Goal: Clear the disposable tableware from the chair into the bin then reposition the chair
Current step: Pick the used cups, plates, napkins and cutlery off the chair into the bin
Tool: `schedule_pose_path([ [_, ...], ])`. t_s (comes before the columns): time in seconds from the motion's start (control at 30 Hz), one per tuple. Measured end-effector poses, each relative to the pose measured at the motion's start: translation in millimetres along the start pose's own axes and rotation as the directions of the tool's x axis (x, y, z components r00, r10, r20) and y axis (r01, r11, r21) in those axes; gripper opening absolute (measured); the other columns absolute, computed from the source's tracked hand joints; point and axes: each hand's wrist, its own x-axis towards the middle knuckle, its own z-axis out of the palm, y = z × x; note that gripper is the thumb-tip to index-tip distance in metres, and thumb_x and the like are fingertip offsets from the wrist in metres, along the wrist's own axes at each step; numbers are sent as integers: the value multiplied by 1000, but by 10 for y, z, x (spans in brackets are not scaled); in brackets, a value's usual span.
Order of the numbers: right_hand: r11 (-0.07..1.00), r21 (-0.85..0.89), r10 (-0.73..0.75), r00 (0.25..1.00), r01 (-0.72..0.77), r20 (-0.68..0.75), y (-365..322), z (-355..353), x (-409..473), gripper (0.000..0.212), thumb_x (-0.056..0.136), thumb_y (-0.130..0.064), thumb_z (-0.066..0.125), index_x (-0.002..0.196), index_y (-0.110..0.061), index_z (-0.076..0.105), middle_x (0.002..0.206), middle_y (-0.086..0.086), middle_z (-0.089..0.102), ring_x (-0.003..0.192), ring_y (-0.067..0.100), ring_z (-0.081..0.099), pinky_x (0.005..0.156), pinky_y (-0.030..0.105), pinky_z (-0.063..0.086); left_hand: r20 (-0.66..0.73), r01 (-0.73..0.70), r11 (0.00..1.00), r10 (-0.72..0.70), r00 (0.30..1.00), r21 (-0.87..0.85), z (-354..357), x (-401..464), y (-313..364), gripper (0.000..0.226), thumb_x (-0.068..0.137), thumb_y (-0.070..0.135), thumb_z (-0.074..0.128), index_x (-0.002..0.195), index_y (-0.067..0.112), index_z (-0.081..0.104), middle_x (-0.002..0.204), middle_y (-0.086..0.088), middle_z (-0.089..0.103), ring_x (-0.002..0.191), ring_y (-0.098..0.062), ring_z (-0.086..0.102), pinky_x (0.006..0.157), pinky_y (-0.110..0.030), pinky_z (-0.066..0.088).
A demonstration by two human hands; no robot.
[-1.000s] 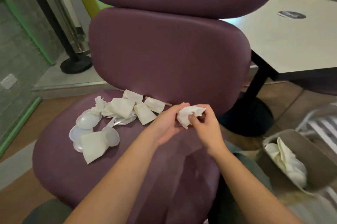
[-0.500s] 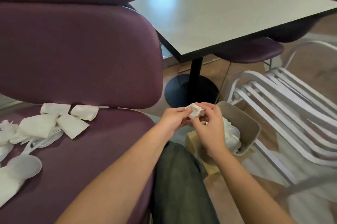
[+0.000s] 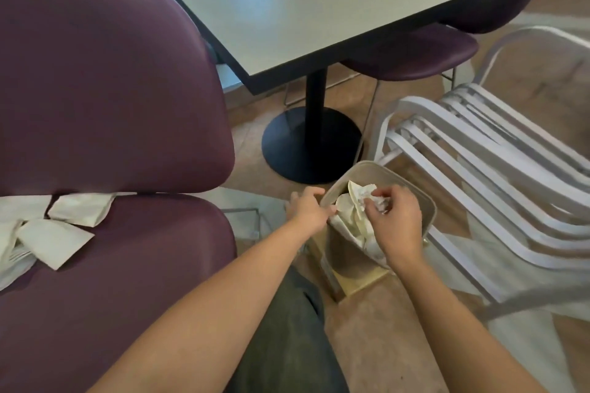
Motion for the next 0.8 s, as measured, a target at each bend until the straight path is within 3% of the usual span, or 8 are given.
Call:
schedule_pose_path([
  [0.07,997,27,78,997,-78,-14,88,-2,100,14,88,-17,68,100,-13,64,111,1,54,92,11,51,82,22,38,14,9,997,-10,1000,81,81,82,-62,65,87,35,68,144,32,38,144,-8,37,132,-31,40,107,-44,38],
  [0.17,985,-55,161,987,-162,-13,280,67,239,18,92,-15,63,108,-10,64,126,5,47,96,18,55,86,25,42,59,-68,994,63,996,84,184,176,-126,71,86,28,71,147,28,35,141,-8,42,128,-29,46,108,-43,39],
  [0.33,907,-316,370,887,-280,277,541,190,321,43,93,-15,53,135,-13,54,144,14,39,122,34,49,106,40,39,69,-64,997,61,996,38,205,244,-159,78,77,25,80,144,25,41,136,-5,55,121,-24,55,104,-44,45],
  [0.53,972,-199,182,942,-128,281,89,238,208,35,91,-19,55,126,-16,61,134,9,51,121,28,50,99,38,42,116,-40,999,41,992,-11,79,232,-131,64,87,28,69,145,22,42,139,-3,56,124,-22,54,106,-41,43],
  [0.7,1000,0,-17,960,17,278,-521,366,80,29,90,-17,58,117,-16,67,118,6,62,110,23,57,95,31,44,-26,-96,988,93,995,-119,-347,23,-162,35,96,23,56,131,23,57,130,-1,61,118,-18,57,99,-31,45],
  [0.8,991,41,-137,946,131,293,-936,505,-44,27,90,-20,60,115,-18,68,115,4,63,108,21,57,92,32,45,-112,-146,978,130,985,-148,-743,-145,-344,22,95,23,55,112,33,65,121,4,65,107,-14,61,96,-34,49],
])
